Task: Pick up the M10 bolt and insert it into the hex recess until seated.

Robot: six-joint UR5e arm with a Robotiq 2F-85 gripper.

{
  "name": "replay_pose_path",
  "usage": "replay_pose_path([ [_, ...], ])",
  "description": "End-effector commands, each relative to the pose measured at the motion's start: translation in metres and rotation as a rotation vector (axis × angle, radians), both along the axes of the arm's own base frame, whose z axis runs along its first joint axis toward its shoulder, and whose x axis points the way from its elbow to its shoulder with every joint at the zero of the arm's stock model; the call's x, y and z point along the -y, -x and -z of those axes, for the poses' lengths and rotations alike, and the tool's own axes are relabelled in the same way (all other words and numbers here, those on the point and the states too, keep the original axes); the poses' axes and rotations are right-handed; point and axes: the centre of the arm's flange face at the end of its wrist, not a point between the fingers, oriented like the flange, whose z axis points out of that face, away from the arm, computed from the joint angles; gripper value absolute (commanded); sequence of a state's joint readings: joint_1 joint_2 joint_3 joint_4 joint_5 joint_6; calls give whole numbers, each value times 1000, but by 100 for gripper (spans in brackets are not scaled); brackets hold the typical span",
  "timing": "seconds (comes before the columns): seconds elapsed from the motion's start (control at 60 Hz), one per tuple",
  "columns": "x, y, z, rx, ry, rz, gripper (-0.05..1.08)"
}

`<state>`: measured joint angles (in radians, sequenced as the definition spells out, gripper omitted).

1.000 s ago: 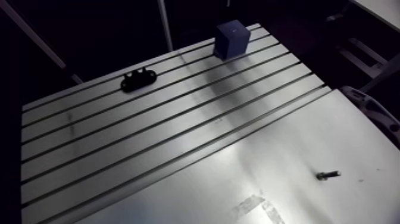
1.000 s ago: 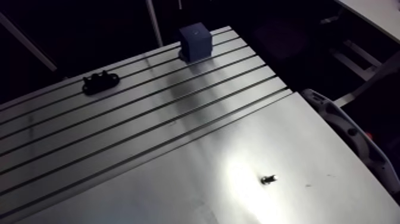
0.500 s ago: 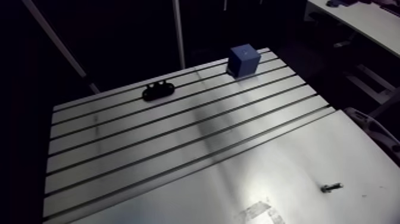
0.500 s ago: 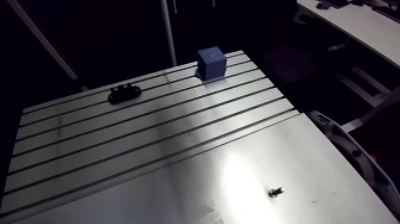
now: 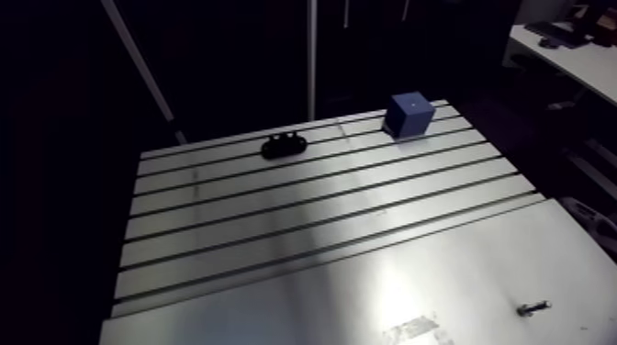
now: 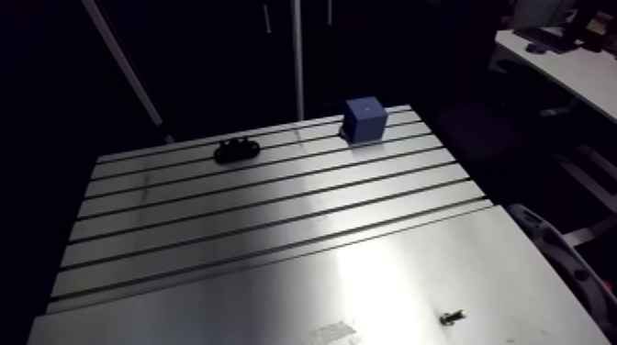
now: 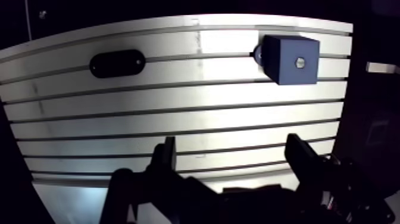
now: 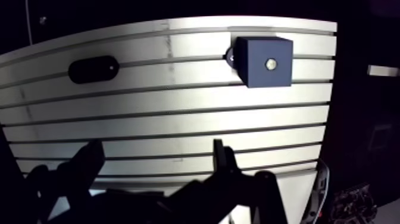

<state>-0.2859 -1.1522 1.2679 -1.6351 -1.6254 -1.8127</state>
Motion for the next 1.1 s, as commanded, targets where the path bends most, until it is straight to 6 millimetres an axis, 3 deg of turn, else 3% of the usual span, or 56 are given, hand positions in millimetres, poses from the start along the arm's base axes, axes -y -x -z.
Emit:
replay_pose_path([
  [0.017, 130, -61, -57, -28, 1, -121, 1],
  [0.2, 141, -82, -64, -41, 20, -143, 1],
  [0.567, 139, -104, -67, 8, 36, -135, 1],
  [1.1, 127, -104, -87, -75, 17, -116, 1],
])
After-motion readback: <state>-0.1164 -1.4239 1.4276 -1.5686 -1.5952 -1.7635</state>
